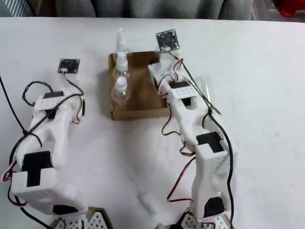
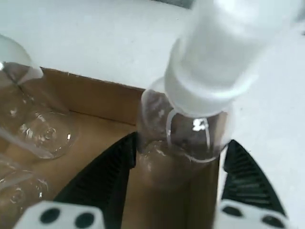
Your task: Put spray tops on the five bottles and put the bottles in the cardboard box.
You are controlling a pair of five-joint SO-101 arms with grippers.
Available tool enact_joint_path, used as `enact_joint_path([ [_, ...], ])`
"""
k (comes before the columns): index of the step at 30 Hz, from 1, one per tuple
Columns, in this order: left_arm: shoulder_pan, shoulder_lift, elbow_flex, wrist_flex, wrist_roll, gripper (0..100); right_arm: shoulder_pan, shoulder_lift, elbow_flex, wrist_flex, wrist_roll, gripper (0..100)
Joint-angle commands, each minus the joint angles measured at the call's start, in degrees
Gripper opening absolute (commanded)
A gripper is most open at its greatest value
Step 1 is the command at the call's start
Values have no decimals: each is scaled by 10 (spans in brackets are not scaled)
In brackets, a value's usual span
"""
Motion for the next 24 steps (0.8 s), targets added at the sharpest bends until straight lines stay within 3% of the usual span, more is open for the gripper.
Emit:
enact_joint_path([
  [1,-5,-38,-1,-13,-6,20,2,-1,4,9,7,310],
  [17,-5,-38,-1,-11,-6,20,5,-5,1,2,7,318],
  [24,-5,-38,-2,-11,-6,20,4,-1,16,-76,3,318],
])
